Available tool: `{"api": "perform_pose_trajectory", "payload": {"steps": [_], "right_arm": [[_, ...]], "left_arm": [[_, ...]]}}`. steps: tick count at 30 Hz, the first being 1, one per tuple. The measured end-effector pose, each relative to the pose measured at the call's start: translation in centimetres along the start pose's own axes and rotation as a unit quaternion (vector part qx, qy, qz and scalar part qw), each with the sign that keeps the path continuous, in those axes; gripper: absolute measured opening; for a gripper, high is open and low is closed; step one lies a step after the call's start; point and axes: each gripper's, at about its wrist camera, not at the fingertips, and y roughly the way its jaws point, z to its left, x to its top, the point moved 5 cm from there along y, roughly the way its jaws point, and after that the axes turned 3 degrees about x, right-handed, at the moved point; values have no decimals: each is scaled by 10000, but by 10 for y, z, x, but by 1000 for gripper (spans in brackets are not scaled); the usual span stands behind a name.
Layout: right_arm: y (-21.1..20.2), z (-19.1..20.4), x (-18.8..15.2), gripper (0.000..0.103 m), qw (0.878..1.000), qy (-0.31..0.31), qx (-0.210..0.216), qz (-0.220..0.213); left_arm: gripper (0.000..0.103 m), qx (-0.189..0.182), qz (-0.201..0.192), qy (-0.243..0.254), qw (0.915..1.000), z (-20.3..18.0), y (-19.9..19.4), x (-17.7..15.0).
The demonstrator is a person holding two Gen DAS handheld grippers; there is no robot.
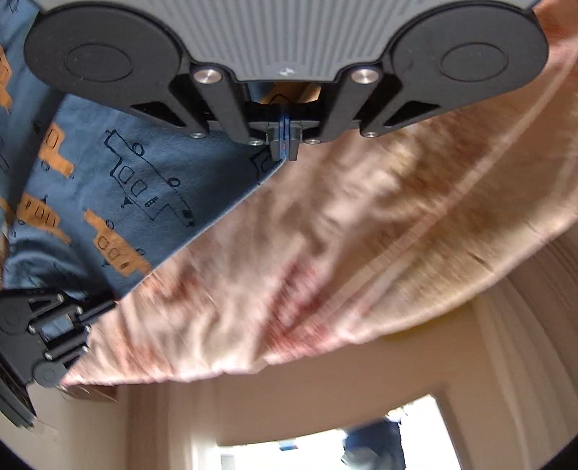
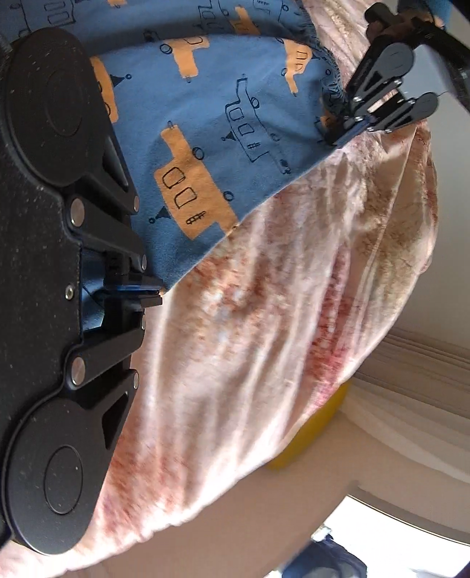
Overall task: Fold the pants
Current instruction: 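Lift the waistband with both tools and carry it toward the pant cuffs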
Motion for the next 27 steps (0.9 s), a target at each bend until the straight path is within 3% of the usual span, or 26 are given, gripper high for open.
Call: {"api": "perform_pose_trajectory", "payload": {"steps": [4, 7, 11, 16, 18, 19, 20, 21, 23, 25, 27], "right_arm": [[-4, -15, 23, 0, 9973, 1, -666, -306], [1, -29, 49, 0, 9917, 56, -1184, -498], [34, -42, 68, 0, 9889, 182, -1459, -227], [79, -42, 56, 0, 9891, 72, -1437, 298], [84, -46, 57, 1, 9901, 201, -1370, 231], [83, -50, 57, 2, 9906, 269, -1332, 180], [79, -51, 57, 10, 9911, 324, -1282, 122], [75, -56, 57, 14, 9918, 395, -1213, -5], [64, -53, 59, 41, 9919, 495, -1147, -221], [59, -56, 62, 56, 9923, 584, -1009, -421], [52, -53, 62, 63, 9932, 622, -801, -568]], "left_arm": [[0, 577, -402, -119, 9975, 16, -9, 25], [1, 741, -417, -315, 9959, 26, 3, 39], [1, 918, -46, -399, 9950, 30, 41, 34], [2, 657, 212, -653, 9955, 33, 72, 19], [13, 399, 121, -712, 9966, 38, 69, 17], [42, 266, 49, -763, 9967, 43, 66, 16], [71, 188, -41, -863, 9961, 49, 60, 15], [77, 166, -173, -974, 9950, 54, 53, 13], [78, 60, -335, -1166, 9926, 66, 42, 9], [78, -155, -290, -1360, 9902, 77, 40, 3], [78, -286, -208, -1503, 9880, 85, 41, -3]]}}
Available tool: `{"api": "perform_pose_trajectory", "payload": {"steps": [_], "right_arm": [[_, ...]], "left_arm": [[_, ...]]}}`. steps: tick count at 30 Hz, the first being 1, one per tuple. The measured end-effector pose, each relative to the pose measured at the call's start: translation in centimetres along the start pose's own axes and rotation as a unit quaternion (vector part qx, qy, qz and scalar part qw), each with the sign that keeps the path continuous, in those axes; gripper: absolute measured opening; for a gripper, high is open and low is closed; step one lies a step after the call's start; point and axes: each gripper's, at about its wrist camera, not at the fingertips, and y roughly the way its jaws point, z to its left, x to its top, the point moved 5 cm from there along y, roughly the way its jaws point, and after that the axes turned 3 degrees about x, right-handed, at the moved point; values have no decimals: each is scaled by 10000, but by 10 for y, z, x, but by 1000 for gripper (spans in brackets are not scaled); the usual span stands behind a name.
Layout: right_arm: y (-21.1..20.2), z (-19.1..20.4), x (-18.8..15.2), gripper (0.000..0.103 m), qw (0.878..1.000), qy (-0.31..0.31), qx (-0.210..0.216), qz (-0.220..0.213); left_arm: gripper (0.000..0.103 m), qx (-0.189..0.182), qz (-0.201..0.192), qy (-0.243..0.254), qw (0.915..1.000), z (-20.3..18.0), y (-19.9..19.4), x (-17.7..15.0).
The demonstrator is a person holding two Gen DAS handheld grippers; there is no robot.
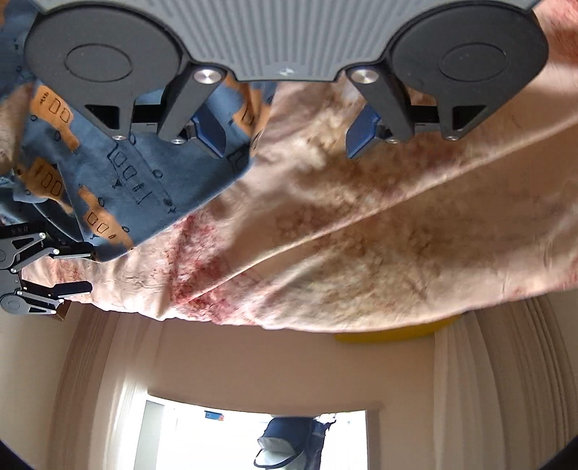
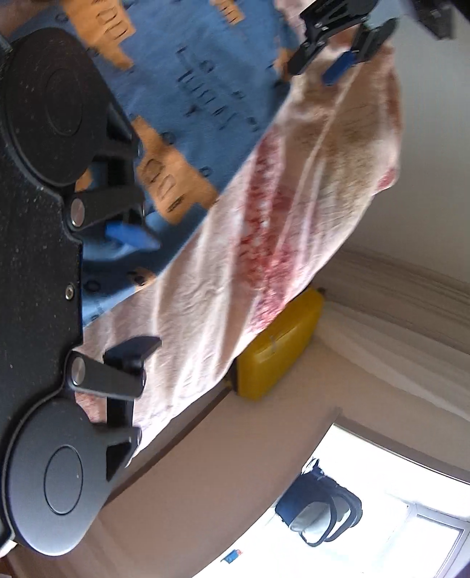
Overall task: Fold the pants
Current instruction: 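Lift the waistband with both tools and carry it toward the pant cuffs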
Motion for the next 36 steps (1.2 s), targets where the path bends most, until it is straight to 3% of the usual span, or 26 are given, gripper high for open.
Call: {"api": "perform_pose_trajectory", "payload": {"steps": [3, 6, 7, 8, 10, 11, 15, 18, 24, 29, 33, 36], "right_arm": [[6, 5, 6, 71, 9996, 67, 269, -3], [22, 11, 2, 67, 9984, 106, 403, 377], [25, 13, 0, 48, 9975, 151, 529, 452], [27, 15, -1, 24, 9966, 178, 637, 481], [24, 17, -2, 6, 9969, 136, 607, 479], [21, 18, -1, 2, 9968, 150, 629, 479], [0, 14, 5, 1, 9977, 296, 536, 282], [-26, 22, 10, 1, 9991, 179, 378, 64], [-108, 49, 0, 0, 9977, 39, 222, -647], [-190, 84, -26, 0, 9939, -23, 224, -1076], [-236, 121, -55, 0, 9936, -206, 249, -1081], [-263, 153, -86, 0, 9944, -274, 327, -970]], "left_arm": [[76, 26, 201, -55, 9998, 10, 6, -7], [55, -95, 492, 20, 9987, 10, 14, -14], [46, -156, 545, 26, 9984, 10, 14, -15], [28, -213, 577, 25, 9981, 8, 14, -16], [8, -340, 654, -39, 9973, 4, 12, -15], [4, -384, 658, -64, 9971, 2, 10, -14], [1, 26, 439, 300, 9986, -13, -7, -9], [1, 441, 23, 489, 9978, -22, -33, -8], [1, 642, -914, 1030, 9884, -49, -102, -29], [1, 760, -1556, 1898, 9664, -83, -160, -65], [1, 891, -1737, 2721, 9422, -112, -184, -105], [1, 900, -1730, 3074, 9314, -126, -191, -137]]}}
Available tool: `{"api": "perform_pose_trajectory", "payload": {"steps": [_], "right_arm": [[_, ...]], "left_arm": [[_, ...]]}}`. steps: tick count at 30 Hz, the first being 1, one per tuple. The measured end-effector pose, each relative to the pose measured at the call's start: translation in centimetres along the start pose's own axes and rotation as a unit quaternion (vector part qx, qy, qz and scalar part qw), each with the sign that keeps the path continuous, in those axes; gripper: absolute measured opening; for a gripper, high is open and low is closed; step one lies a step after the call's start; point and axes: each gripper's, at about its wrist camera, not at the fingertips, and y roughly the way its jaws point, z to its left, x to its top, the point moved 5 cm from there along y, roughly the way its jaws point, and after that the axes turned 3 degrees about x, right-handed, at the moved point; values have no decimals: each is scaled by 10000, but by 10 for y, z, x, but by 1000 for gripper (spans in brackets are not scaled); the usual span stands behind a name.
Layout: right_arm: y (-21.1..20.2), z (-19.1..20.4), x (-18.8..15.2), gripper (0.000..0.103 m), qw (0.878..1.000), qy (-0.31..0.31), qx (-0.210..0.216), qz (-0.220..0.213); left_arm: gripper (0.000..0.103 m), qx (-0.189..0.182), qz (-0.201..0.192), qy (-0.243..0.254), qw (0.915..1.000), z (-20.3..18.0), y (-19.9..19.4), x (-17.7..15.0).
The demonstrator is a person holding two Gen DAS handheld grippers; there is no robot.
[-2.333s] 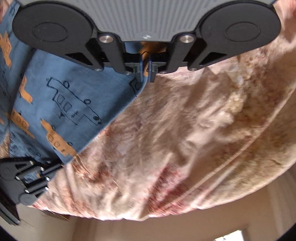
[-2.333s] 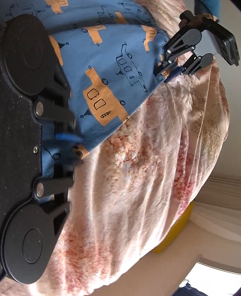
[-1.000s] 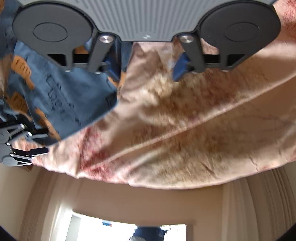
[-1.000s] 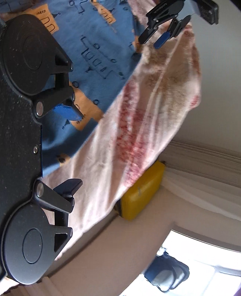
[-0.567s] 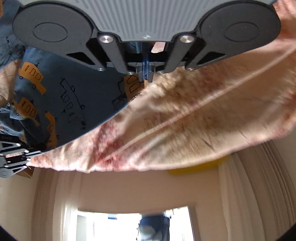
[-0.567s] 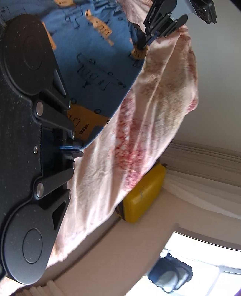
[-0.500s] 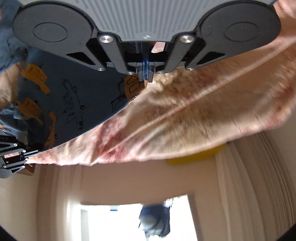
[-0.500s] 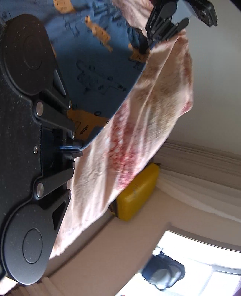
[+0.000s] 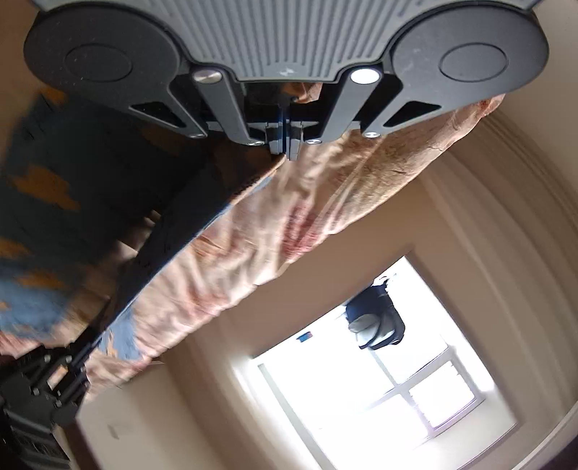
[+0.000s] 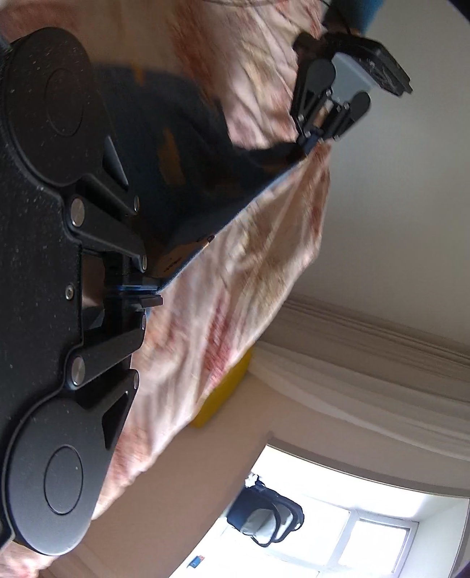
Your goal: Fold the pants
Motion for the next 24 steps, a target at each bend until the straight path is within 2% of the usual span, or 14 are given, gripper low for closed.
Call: {"api": "perform_pose_trajectory", "payload": {"steps": [5, 8, 11, 16, 20, 24], "right_arm": [[-23, 57, -48, 0, 9996, 84, 216, 176], [-12, 85, -81, 0, 9987, 54, 337, 372], [1, 96, -98, 0, 9982, 126, 365, 449], [0, 97, -102, 0, 9983, 185, 407, 372], [-13, 94, -94, 0, 9984, 79, 489, 272], [-23, 101, -91, 0, 9971, -157, 633, 385]], "left_arm": [[1, -109, 175, 371, 9991, -51, -9, -36], [1, -150, 334, 535, 9979, -75, -6, -58], [1, -172, 442, 691, 9965, -89, 1, -72], [1, -153, 424, 726, 9963, -87, -6, -76], [1, -293, 444, 676, 9963, -84, -11, -74], [1, -395, 555, 767, 9947, -92, -14, -82]]}}
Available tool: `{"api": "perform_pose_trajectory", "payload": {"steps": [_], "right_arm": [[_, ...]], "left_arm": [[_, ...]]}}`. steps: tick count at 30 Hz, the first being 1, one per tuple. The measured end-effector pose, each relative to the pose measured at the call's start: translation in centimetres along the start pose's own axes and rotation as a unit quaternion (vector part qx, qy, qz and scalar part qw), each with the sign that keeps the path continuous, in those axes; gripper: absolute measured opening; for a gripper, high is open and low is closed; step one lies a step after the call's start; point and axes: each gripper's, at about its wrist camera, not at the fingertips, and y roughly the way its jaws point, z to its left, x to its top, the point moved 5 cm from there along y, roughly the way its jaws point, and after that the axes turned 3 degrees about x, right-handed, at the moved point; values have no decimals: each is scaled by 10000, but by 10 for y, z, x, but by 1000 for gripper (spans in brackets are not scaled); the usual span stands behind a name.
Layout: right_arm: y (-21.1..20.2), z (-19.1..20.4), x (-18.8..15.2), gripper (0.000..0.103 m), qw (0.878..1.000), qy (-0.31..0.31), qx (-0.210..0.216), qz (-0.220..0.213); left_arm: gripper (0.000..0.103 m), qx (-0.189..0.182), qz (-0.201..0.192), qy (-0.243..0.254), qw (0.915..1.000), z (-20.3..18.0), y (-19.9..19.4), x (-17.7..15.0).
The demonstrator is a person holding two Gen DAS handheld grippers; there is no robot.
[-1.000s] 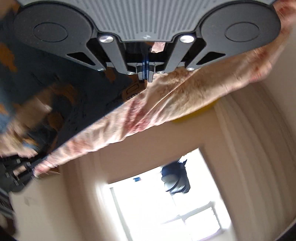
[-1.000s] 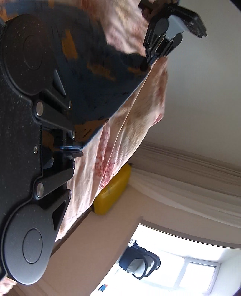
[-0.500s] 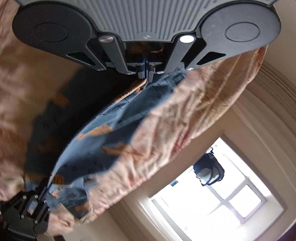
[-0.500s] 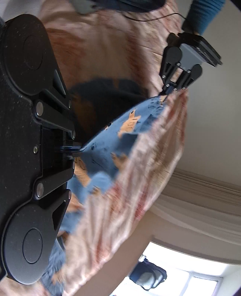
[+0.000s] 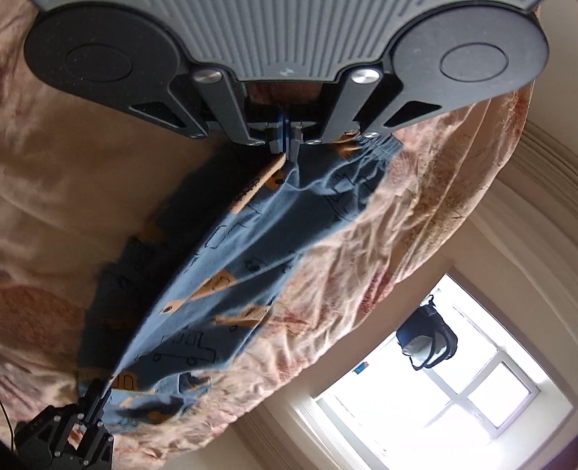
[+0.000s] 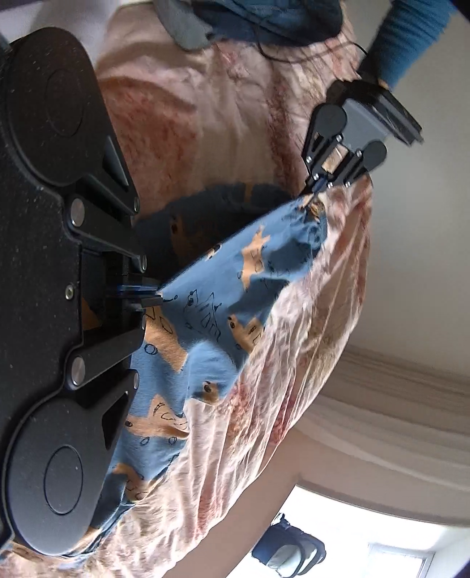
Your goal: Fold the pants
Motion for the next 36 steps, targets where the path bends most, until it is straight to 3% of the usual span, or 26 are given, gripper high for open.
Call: {"api": "perform_pose_trajectory", "payload": {"steps": [7, 9, 10, 11, 12, 13, 14, 18, 20, 21, 25, 28, 32, 36], "right_arm": [[22, 15, -17, 1, 9990, -254, 8, 356], [25, 15, -19, 3, 9991, -194, -44, 375], [23, 14, -19, 8, 9994, -85, -34, 320], [20, 13, -19, 15, 9997, 13, -24, 244], [17, 11, -20, 22, 9998, 134, -63, 156], [14, 10, -22, 43, 9996, 223, -142, 102], [10, 8, -25, 59, 9991, 349, -236, 13], [-10, -11, -39, 81, 9884, 1218, -806, -423], [-25, -25, -50, 98, 9738, 1795, -1232, -653], [-32, -31, -55, 101, 9666, 2031, -1382, -731], [-61, -58, -81, 102, 9381, 2765, -1891, -883], [-79, -80, -100, 102, 9153, 3353, -1994, -1000], [-91, -111, -123, 102, 8870, 4100, -1833, -1075], [-93, -145, -136, 102, 8536, 4862, -1424, -1211]], "left_arm": [[6, -52, 291, -14, 9996, -13, 17, -5], [19, -89, 382, -211, 9990, -9, 15, -1], [38, -140, 426, -373, 9983, -6, 12, 1], [64, -178, 447, -570, 9972, -2, 8, 3], [74, -227, 454, -824, 9953, 1, 4, 6], [90, -283, 459, -1109, 9924, 3, -1, 9], [100, -368, 476, -1386, 9885, 5, -5, 14], [103, -672, 314, -1963, 9777, -5, -11, 48], [103, -813, 208, -2062, 9749, -19, -3, 74], [103, -877, 140, -2121, 9732, -27, 2, 88], [103, -1190, -302, -2297, 9655, -64, 23, 147], [103, -1503, -653, -2189, 9619, -95, 34, 189], [103, -1622, -950, -1421, 9718, -140, 40, 228], [97, -1501, -954, -742, 9812, -167, 44, 238]]}}
